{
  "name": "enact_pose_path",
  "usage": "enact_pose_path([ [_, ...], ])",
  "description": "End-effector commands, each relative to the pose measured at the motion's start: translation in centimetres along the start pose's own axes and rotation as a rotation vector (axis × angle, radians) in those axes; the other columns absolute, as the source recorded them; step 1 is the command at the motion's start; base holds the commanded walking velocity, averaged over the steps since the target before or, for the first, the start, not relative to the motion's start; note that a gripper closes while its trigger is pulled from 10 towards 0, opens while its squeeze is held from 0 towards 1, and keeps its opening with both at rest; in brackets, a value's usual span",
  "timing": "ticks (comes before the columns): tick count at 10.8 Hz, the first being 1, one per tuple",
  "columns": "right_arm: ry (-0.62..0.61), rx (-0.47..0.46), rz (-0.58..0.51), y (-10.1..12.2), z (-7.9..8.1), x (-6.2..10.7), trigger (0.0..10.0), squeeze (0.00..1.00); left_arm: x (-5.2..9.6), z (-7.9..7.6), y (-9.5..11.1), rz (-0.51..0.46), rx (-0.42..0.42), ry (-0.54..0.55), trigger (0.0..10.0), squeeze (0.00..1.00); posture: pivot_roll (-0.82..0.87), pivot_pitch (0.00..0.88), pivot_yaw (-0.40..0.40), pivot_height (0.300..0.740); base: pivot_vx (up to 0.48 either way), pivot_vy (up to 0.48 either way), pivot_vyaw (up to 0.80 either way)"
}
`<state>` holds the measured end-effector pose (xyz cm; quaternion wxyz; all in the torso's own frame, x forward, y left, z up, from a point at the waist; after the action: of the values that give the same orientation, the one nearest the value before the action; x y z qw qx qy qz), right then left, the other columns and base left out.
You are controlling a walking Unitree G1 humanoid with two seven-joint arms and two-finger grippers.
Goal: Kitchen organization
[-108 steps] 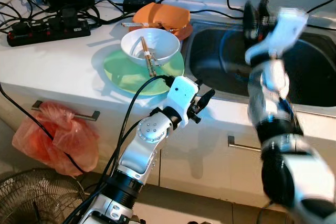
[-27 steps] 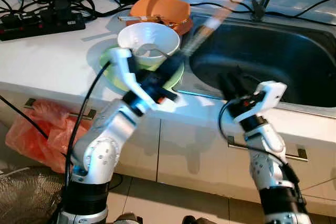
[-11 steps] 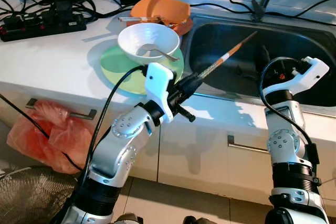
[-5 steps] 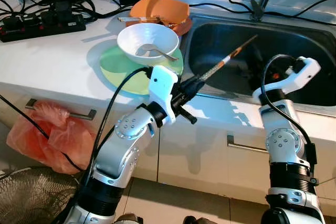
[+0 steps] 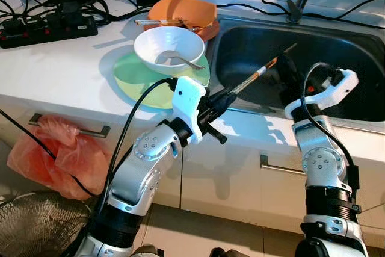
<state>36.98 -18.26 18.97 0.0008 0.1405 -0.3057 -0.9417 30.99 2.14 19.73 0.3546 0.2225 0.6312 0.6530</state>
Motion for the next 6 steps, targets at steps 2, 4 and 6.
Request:
enact_pose_path([
  [2,0.007,-0.034,0.007,-0.09,0.44,-0.34,10.0,0.0,-0.25,-0.68,0.23,-0.01,-0.005,-0.044,10.0,0.0,0.18,0.095,-0.026,0.74,0.0,0.0,0.0],
  [4,0.012,-0.044,0.013,-0.34,0.59,-0.45,10.0,0.0,-0.25,-0.69,0.18,-0.009,0.001,-0.046,10.0,0.0,0.18,0.096,-0.027,0.74,0.0,0.0,0.0],
  [6,0.017,-0.058,0.011,-0.31,0.77,-0.58,10.0,0.0,-0.24,-1.09,0.03,0.0,0.009,-0.076,10.0,0.0,0.18,0.096,-0.026,0.74,0.0,0.0,0.0],
])
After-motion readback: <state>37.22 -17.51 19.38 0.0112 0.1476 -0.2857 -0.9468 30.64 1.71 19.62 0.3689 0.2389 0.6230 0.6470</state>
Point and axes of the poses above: a point about 5 cm out from each wrist's last joint towards the gripper, its own x axis pointing back from the gripper into the wrist, its own y axis along the axis of the wrist's last joint, z = x × y, the point moved 3 cm from there along -x, pointing out of the wrist towards the gripper, and after that the axes turned 7 degrees about -x, right-handed, at the moved point
